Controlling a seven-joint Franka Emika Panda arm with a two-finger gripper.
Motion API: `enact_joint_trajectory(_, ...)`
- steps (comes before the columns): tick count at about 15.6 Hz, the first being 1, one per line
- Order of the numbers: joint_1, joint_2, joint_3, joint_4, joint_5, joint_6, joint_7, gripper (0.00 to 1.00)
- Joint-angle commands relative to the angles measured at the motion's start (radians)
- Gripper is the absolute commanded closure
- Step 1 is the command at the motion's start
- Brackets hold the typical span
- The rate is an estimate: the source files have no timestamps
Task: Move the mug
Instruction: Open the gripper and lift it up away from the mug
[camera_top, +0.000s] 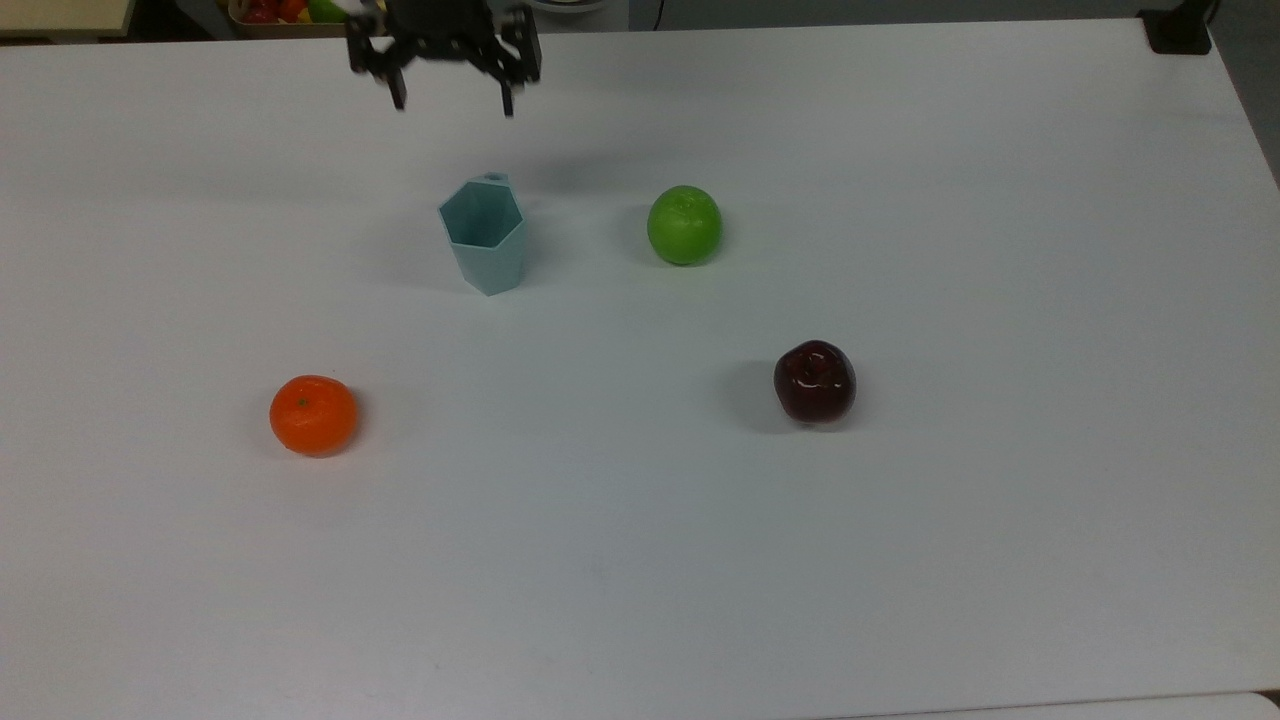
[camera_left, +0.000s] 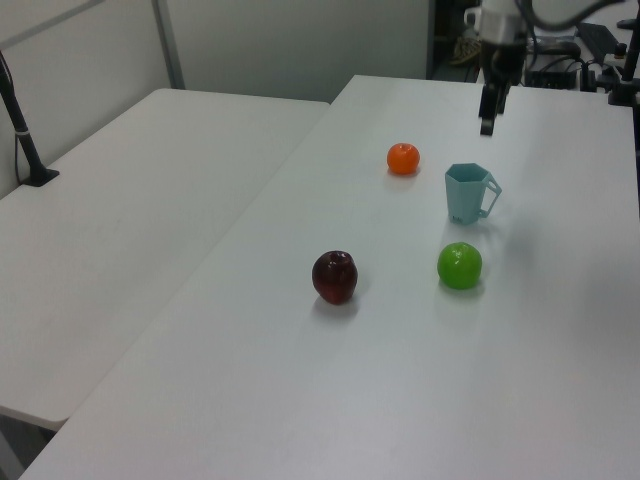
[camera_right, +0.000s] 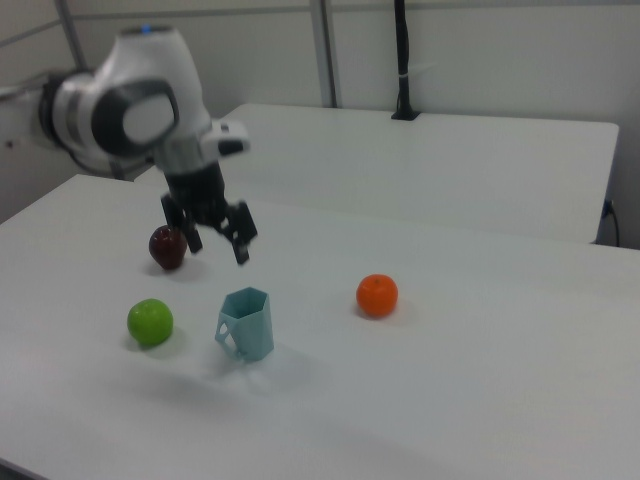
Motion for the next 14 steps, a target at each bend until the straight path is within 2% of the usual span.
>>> enact_joint_trajectory(1, 0.0, 0.015, -0.003, 0.156, -0.008, -0.174, 0.019, 0.0)
enact_joint_trajectory(5, 0.0, 0.013, -0.003, 0.198, -0.008, -0.247, 0.004, 0.0)
enact_joint_trajectory(14, -0.023, 0.015, -0.013, 0.203, -0.008, -0.248, -0.025, 0.0)
